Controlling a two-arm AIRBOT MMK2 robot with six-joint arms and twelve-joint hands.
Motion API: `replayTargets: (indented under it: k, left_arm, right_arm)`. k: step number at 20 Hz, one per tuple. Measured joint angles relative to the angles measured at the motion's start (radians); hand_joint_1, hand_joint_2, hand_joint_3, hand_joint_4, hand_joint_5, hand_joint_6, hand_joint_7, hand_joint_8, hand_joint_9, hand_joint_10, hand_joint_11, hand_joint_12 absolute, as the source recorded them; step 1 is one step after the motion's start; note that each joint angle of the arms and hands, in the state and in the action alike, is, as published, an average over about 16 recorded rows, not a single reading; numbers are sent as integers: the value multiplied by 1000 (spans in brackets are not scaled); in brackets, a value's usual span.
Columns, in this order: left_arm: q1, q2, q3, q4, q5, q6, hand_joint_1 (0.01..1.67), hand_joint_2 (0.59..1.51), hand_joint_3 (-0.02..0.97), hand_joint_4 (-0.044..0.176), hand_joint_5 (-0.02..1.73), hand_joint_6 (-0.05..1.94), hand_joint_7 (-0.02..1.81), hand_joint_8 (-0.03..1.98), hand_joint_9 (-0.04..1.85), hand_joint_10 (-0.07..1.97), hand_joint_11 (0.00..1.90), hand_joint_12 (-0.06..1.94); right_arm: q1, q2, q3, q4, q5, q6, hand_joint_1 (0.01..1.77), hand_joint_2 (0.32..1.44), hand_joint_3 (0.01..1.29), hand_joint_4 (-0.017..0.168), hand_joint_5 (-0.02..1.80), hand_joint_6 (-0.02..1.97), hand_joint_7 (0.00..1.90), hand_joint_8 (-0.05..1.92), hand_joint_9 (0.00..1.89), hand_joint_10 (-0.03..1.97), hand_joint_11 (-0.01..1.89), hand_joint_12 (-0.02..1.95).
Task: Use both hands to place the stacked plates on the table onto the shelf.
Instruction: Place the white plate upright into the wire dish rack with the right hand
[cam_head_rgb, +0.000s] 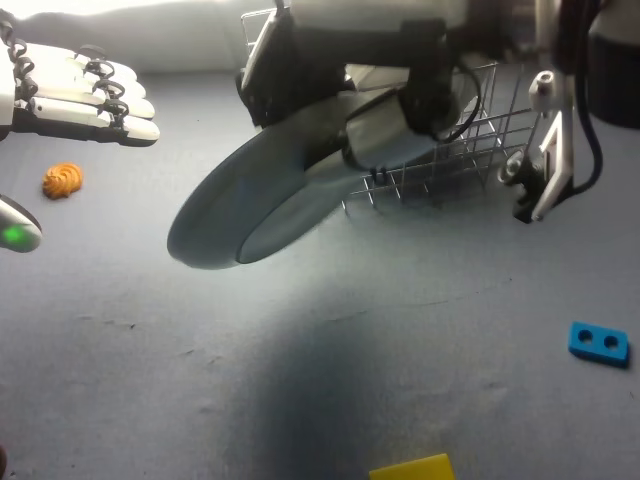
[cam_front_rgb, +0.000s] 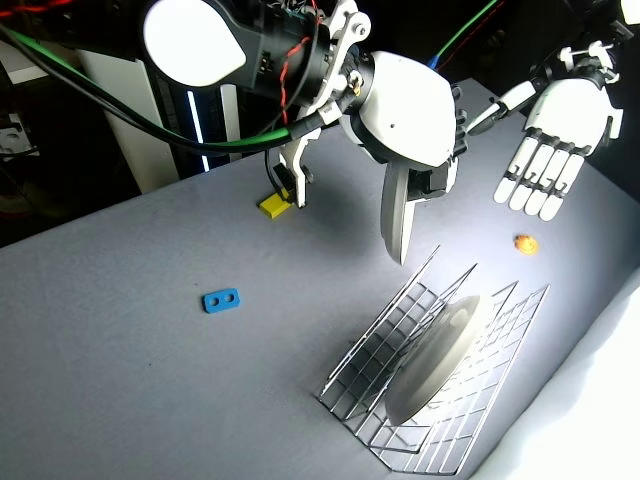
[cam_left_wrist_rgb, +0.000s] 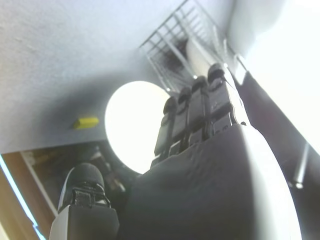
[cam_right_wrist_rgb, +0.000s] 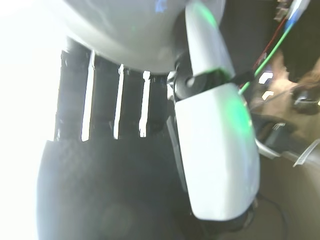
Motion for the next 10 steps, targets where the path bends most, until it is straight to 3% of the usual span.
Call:
replayTargets:
  k: [4,10]
  left_arm:
    - [3,12,-21,19,3,9,22,1095,21,2,46,12,19,9,22,-60,15,9]
    - [33,12,-21,33,10,9,22,1098,21,3,46,12,20,9,22,-60,15,9]
  right_arm:
    - [35,19,16,0,-11,82,1253,1070,14,6,852,1122,969,1003,1056,678,797,1287]
    - [70,32,60,-1,-16,177,1256,1077,14,5,847,1115,967,1008,1063,649,805,1277]
